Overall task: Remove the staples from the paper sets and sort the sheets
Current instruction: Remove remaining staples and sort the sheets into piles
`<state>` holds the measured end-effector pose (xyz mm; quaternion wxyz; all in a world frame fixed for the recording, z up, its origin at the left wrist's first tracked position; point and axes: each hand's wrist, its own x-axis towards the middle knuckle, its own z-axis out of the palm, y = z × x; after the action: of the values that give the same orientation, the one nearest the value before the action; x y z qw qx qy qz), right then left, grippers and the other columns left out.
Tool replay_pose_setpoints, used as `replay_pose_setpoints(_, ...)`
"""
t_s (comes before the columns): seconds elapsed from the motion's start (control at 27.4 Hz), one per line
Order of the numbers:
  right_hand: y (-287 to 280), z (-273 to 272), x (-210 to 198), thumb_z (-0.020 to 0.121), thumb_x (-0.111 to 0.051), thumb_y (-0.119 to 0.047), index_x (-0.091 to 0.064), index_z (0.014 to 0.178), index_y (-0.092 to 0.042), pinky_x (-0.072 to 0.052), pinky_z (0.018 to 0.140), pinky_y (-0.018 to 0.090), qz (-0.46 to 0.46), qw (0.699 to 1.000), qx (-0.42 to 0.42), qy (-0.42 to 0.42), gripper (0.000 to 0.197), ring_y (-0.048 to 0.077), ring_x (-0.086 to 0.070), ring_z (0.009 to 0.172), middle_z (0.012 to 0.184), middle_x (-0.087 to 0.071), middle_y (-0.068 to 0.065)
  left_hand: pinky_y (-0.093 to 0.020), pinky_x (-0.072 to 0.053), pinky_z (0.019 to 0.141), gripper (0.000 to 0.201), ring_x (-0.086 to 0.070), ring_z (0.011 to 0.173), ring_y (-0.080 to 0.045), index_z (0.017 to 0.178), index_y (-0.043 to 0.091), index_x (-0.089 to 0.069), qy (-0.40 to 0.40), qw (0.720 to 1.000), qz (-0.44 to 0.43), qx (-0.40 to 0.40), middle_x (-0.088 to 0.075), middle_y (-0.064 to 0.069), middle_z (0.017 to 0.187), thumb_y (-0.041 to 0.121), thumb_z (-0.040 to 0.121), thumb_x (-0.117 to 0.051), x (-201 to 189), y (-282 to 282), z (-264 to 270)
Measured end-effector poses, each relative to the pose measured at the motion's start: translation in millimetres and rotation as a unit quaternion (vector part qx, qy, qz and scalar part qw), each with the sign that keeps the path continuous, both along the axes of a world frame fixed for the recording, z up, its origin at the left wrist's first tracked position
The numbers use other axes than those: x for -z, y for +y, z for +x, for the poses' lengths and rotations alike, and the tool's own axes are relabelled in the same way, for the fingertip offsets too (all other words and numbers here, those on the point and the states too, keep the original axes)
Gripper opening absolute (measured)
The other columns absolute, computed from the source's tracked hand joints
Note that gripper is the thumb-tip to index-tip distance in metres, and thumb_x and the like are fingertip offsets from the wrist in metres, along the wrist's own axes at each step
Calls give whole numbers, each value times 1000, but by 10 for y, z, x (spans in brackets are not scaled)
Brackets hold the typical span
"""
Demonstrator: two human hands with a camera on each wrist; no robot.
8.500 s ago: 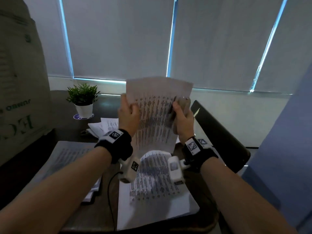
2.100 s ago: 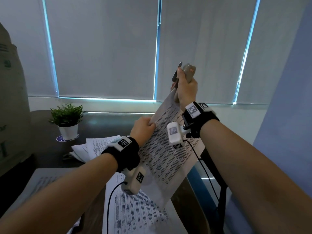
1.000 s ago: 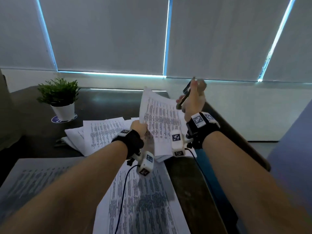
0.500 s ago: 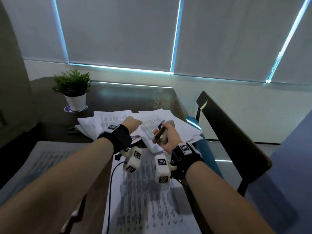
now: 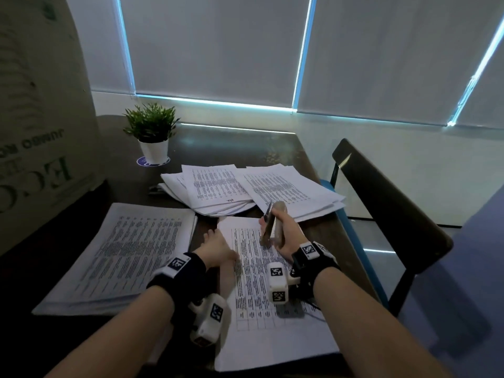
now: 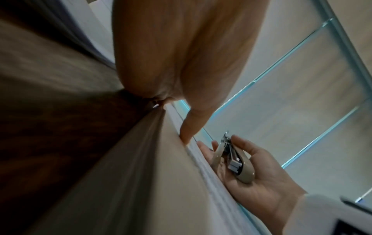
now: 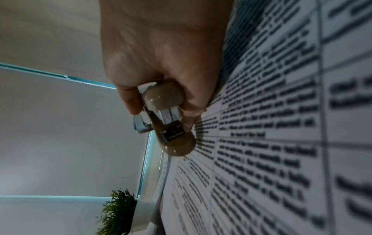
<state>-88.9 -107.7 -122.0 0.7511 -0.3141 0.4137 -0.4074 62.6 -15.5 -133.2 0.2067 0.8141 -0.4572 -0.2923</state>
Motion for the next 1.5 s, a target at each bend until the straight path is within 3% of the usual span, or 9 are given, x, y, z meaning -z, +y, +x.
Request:
replay_pose_setpoints(0.15,-156,-39,-19,94,-63,-28,-61,95,-12,-51,69,33,-16,998,52,44,16,19,-61,74,82,-62,8,-44,-11,116,95,-5,145,-38,145,-5,-9,-42,999,-8,23,-8,-25,153,33,84,-70,78,11,-12)
replay_pose_setpoints(0.4,-130,-92,85,103,-49,-31,-47,129,2,-55,82,36,12,996,6,-90,42,31,-61,117,121,-63,25,-44,3,117,92,7,146,-32,148,-5,5,-8,999,-25,27,5,-22,158,23,91,-62,112,13,-45)
replay_pose_setpoints(0.55,-149,-108,98,104,-46,-34,-49,122,-2,-52,79,34,4,995,-4,-97,37,31,-61,113,132,-57,29,-43,-9,118,72,-16,143,-34,138,-2,-23,25,996,-83,6,-24,-18,149,22,86,-68,165,41,-15)
replay_pose_setpoints(0.8,-180,-150,149,102,-48,-35,-46,135,0,-54,73,33,8,994,-6,-108,49,26,-66,96,118,-66,24,-42,-21,116,75,-31,138,-29,141,5,-29,91,988,-122,-17,-39,-12,144,25,82,-72,179,-15,71)
replay_pose_setpoints(0.95,-210,-26,65,101,-51,-29,-50,121,1,-55,84,38,-51,997,-48,45,36,26,-64,86,100,-68,20,-39,-31,113,101,-37,135,-24,145,5,-21,105,988,-103,35,-41,-6,142,29,70,-84,62,-71,228)
replay_pose_setpoints(1.06,-148,186,-181,93,-58,-29,-59,111,-8,-56,74,33,-230,905,-161,319,27,20,-61,80,95,-65,10,-41,-29,114,115,-34,137,-26,146,8,-20,23,995,-82,53,-38,-10,144,36,58,-88,50,-133,231)
replay_pose_setpoints(1.13,-57,330,-298,91,-60,-24,-60,98,-14,-51,59,24,-304,832,-245,393,13,16,-61,70,87,-65,6,-38,-26,115,117,-27,139,-28,149,7,-13,-47,996,-48,61,-28,-14,149,41,63,-85,-7,-173,212)
replay_pose_setpoints(1.24,-47,500,-314,86,-63,-27,-63,97,-10,-48,68,27,-390,695,-304,523,20,21,-63,81,94,-67,10,-34,-21,116,130,-18,143,-28,150,4,4,-88,995,-7,41,-17,-15,155,48,64,-84,-89,-189,196)
replay_pose_setpoints(1.5,-79,461,-265,88,-62,-27,-56,97,-16,-40,60,24,-445,673,-291,514,15,14,-55,75,87,-59,2,-41,-16,118,139,-5,147,-28,146,12,27,-7,999,27,45,0,-17,159,48,66,-82,26,-184,274)
